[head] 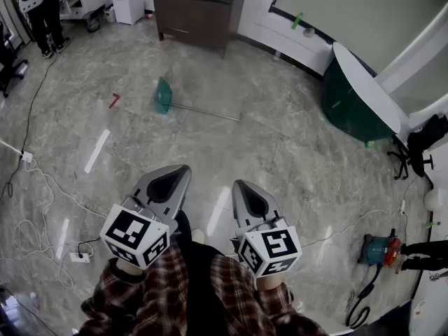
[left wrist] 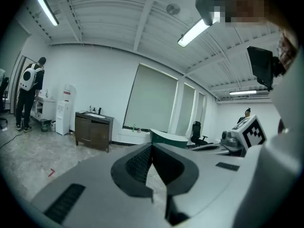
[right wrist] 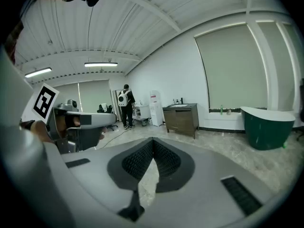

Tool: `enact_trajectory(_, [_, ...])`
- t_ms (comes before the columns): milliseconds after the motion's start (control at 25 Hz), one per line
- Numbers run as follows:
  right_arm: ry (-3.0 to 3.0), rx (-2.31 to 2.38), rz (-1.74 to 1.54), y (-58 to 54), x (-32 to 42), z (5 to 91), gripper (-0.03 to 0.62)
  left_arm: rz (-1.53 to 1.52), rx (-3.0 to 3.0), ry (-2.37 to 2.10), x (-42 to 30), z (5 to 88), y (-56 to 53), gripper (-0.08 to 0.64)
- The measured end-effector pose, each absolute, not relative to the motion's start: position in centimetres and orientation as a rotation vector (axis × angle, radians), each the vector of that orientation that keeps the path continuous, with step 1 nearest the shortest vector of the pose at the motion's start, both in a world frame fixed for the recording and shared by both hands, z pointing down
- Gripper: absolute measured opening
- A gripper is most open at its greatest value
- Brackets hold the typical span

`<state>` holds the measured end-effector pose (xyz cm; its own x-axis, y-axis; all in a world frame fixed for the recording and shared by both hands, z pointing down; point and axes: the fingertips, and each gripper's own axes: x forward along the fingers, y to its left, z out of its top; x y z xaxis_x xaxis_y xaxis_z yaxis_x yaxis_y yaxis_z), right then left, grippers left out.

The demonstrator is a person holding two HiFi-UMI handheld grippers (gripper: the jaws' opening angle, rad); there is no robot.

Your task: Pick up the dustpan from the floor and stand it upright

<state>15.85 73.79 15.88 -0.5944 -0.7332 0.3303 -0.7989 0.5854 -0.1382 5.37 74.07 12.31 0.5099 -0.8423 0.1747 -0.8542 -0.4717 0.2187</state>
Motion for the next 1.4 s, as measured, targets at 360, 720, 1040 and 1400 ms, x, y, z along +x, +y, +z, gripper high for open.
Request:
enact_trajectory(360, [-2.538,1.292,0.462,70.6,17.1,17.5,0.011,0.085,2.453,-1.400,5.7,14.0,70.7,0.009])
enact_trajectory(720, [-2.487,1.330,0.448,60.5,14.4,17.3,0.011,0.069,2.471,-1.337,2.8,14.2,59.9,0.009])
enact_trajectory(1040, [-2.478,1.389,0.413,50.3,8.8,16.2,0.011,0.066,2.534,-1.301,-2.3,13.2,49.2,0.009])
enact_trajectory(1400, [-2.432,1.410,0.462,44.0,5.3,17.6,0.011,0.056,2.516,-1.281,-6.5,14.0,42.1,0.009])
